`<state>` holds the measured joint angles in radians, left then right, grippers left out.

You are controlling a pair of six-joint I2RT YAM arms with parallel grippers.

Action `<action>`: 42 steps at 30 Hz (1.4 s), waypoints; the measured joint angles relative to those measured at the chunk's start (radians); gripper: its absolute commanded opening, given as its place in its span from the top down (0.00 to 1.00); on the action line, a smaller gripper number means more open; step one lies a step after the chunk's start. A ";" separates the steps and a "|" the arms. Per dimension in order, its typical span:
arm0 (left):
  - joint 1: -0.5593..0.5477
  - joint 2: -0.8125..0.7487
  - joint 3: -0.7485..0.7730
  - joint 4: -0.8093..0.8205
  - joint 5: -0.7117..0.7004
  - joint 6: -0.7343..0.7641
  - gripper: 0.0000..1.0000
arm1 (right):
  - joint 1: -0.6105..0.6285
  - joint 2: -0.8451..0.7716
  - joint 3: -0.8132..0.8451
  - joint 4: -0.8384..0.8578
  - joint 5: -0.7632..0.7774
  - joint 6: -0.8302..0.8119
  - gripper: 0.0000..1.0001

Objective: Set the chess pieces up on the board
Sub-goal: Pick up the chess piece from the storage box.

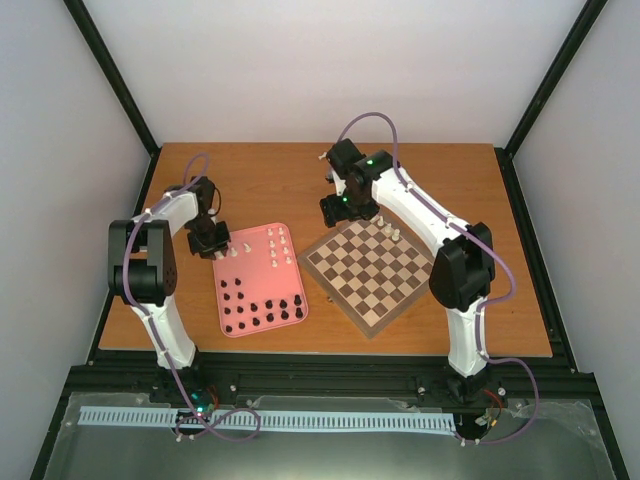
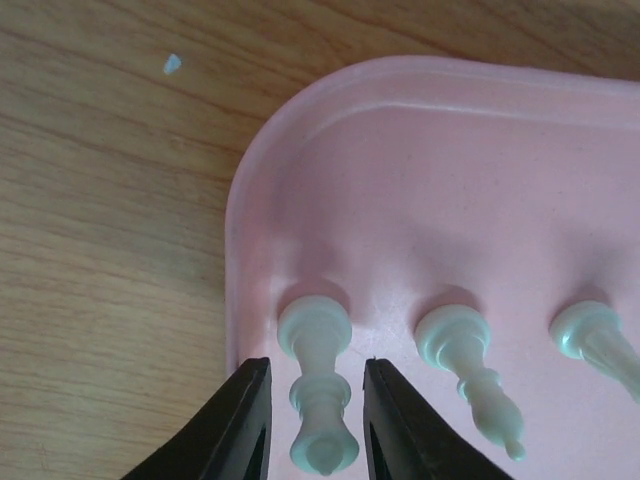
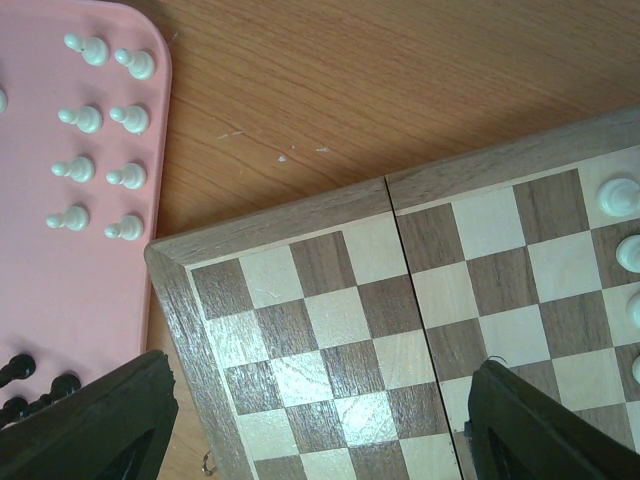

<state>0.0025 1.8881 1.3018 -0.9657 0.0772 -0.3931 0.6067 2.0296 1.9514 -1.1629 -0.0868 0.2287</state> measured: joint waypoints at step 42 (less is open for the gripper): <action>-0.099 -0.124 0.278 -0.213 -0.019 0.047 0.93 | -0.032 -0.003 -0.004 -0.010 0.022 -0.005 0.20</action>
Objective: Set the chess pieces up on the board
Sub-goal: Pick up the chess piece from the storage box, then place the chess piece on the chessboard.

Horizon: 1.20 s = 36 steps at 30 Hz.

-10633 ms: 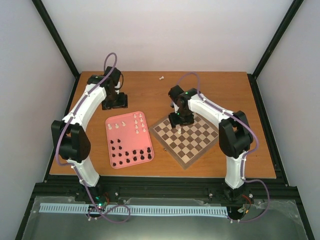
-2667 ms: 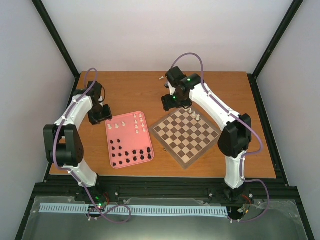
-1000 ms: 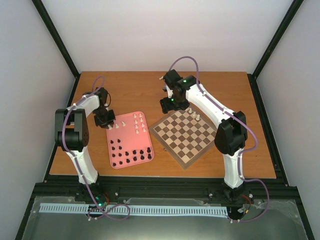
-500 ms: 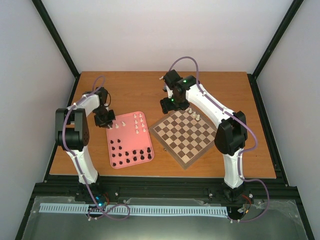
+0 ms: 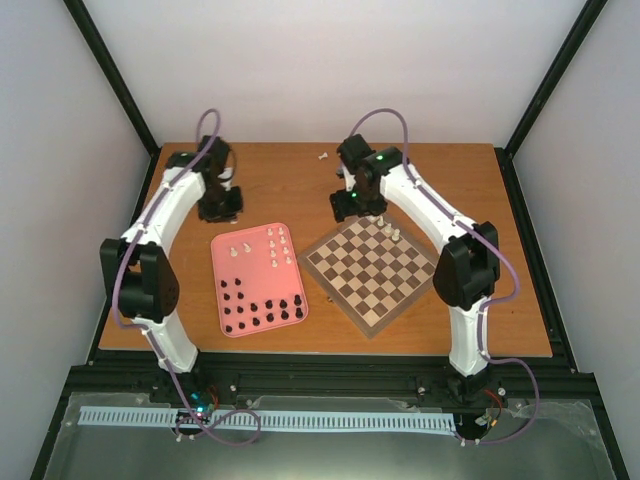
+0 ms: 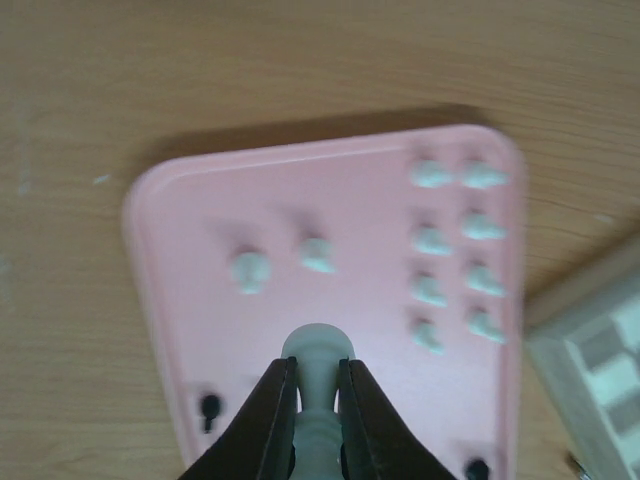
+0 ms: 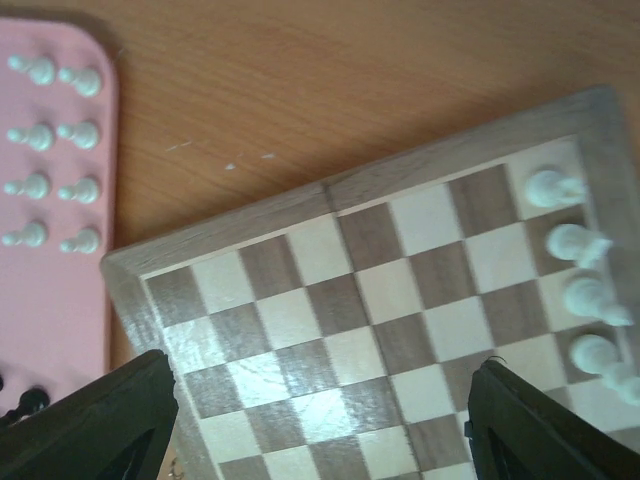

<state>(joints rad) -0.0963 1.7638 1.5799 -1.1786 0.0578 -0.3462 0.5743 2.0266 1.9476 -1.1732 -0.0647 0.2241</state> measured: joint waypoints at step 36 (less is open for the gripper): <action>-0.714 0.628 0.608 -0.157 0.085 0.032 0.43 | -0.300 -0.285 -0.307 0.026 0.052 -0.014 0.19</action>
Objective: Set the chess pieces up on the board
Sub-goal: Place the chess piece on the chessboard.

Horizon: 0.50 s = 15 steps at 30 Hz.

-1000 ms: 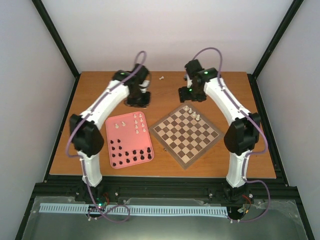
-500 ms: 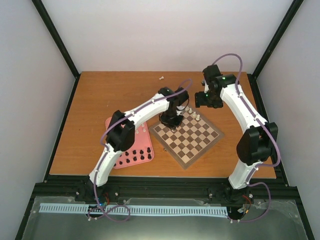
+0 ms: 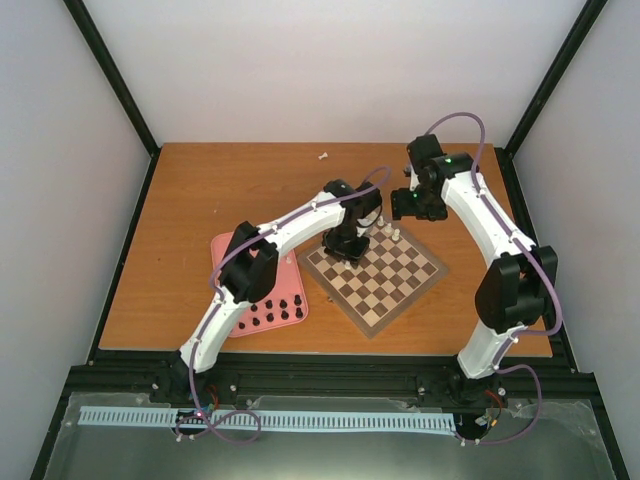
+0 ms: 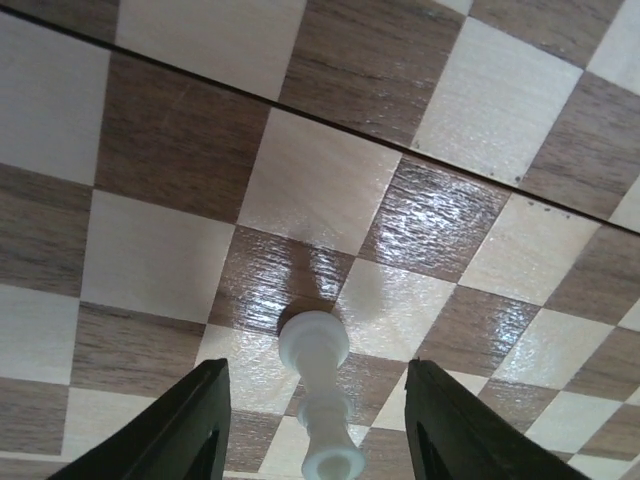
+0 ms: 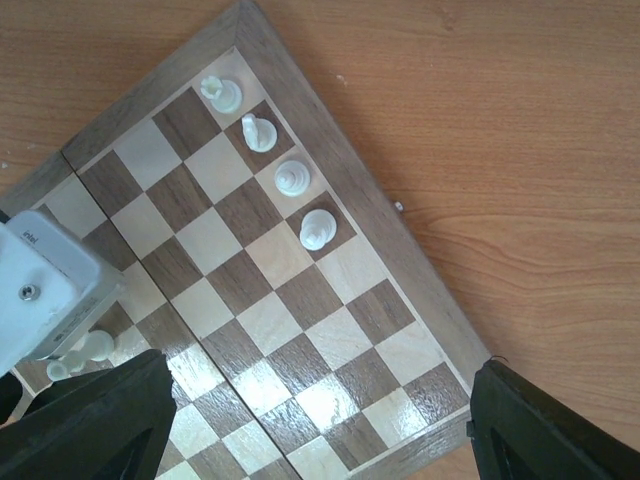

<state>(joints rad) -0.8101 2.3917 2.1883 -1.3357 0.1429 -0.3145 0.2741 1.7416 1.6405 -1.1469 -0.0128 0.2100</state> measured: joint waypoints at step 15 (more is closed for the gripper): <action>0.037 -0.089 0.025 -0.005 -0.076 -0.004 0.23 | -0.005 -0.171 -0.024 0.022 -0.003 -0.004 0.19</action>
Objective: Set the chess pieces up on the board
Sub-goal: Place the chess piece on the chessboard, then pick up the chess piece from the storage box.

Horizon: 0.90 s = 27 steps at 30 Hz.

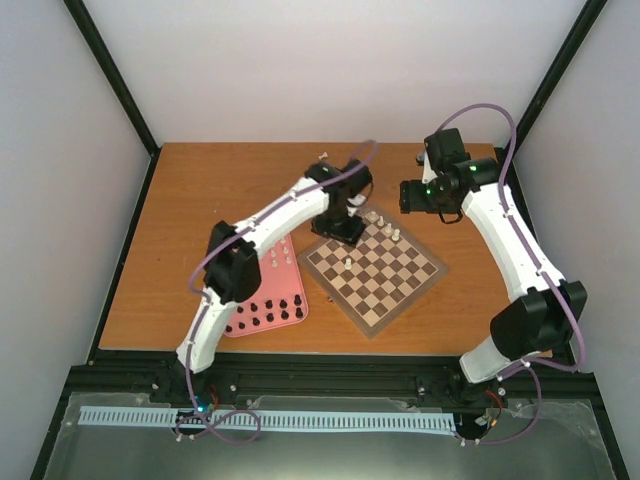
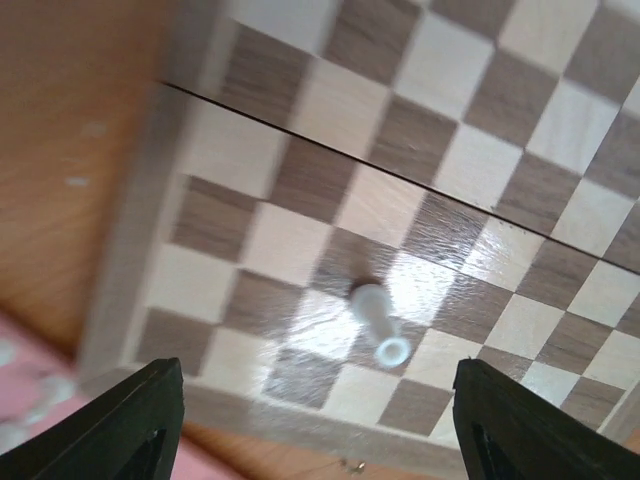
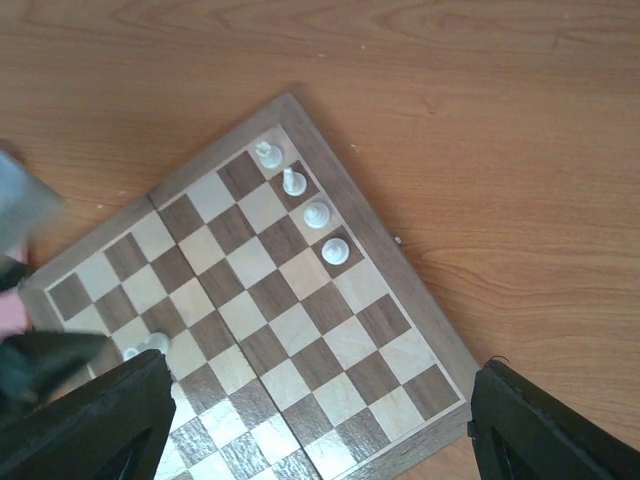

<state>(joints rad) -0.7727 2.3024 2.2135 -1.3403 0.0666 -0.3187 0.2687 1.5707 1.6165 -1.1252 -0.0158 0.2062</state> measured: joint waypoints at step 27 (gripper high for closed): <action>0.666 -0.522 -0.822 0.213 -0.009 0.008 0.50 | 0.338 0.352 0.021 0.045 -0.117 0.058 0.20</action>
<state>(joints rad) -0.1062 1.7805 1.3918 -1.1271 0.0578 -0.3107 0.6071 1.9224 1.6379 -1.0805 -0.1333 0.2638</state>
